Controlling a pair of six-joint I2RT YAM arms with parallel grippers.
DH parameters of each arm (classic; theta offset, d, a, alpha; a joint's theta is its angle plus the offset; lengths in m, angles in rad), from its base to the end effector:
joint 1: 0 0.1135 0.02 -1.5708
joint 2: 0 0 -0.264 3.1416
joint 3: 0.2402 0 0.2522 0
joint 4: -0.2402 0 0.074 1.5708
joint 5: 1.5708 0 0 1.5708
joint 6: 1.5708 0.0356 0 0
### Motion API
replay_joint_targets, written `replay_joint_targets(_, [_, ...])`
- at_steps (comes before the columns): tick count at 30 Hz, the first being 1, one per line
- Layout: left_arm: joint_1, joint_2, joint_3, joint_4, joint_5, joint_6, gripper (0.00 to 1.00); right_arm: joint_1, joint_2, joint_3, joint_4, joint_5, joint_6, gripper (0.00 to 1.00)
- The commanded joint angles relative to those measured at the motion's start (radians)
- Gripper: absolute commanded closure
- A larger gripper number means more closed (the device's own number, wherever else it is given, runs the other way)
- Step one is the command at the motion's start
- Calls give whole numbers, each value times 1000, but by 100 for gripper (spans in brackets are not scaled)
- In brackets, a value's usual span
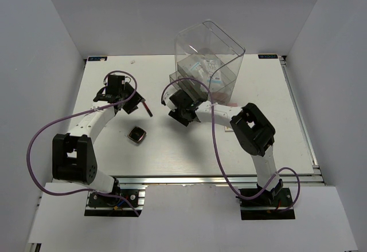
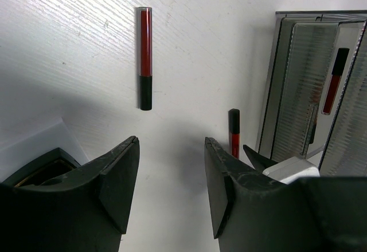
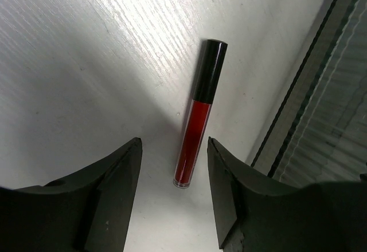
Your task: Organize the makeup
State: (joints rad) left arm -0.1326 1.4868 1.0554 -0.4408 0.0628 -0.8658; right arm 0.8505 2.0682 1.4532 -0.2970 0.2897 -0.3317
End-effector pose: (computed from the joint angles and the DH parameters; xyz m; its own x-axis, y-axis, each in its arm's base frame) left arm 0.3128 -0.0440 0.2448 -0.6228 -0.6838 -0.3802 -0.4666 0.7147 -0.5210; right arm 0.3024 0.3291 0.1677 -0.2961 -0.8106 -0.5052 -0.7418 0.5284 -0.4129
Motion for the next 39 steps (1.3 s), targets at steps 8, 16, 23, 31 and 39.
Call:
replay_joint_targets(8, [7, -40, 5, -3, -11, -6, 41, -24, 40, 53, -59, -17, 6, 47])
replay_joint_targets(16, [7, -40, 5, -6, -14, -4, 41, -39, 63, 75, -103, -70, 16, 48])
replay_joint_targets(23, [7, -39, 6, -6, -17, -6, 41, -41, 63, 78, -143, -133, 17, 50])
replay_joint_targets(31, [7, -30, 12, -4, -14, -6, 41, -39, 64, 81, -189, -204, 22, 54])
replay_joint_targets(39, [7, -23, -1, 5, -8, -7, 41, -38, 66, 81, -218, -242, 22, 61])
